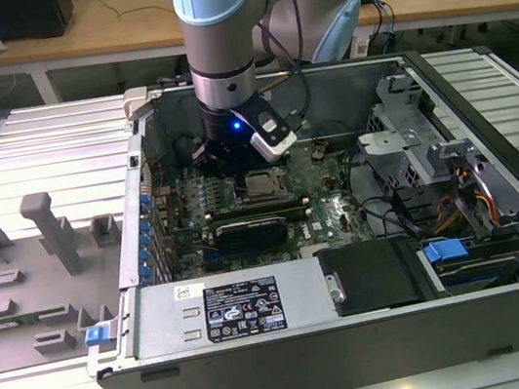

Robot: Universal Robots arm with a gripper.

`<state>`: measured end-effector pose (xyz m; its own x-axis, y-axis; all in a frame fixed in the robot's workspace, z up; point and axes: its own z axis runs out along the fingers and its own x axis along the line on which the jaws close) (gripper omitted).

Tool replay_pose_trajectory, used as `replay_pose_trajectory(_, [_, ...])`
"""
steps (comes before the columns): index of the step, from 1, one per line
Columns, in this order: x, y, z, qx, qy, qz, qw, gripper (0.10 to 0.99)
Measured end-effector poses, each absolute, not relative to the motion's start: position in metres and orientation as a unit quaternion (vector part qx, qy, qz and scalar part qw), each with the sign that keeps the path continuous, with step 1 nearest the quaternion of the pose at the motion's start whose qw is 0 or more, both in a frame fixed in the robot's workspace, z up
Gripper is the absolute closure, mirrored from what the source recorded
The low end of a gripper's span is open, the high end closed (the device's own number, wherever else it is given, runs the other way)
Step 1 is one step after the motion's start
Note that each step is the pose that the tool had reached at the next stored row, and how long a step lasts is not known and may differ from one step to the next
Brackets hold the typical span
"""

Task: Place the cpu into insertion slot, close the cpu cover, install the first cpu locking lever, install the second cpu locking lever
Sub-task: 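Close the cpu cover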

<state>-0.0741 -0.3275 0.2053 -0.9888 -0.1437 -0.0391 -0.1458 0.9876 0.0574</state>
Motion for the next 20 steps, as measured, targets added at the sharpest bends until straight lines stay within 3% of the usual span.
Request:
replay_pose_trajectory(16, [-0.07, -0.328, 0.219, -0.073, 0.997, 0.029, 0.017, 0.98])
replay_pose_trajectory(20, [-0.059, -0.328, 0.219, -0.073, 0.997, 0.024, 0.009, 0.98])
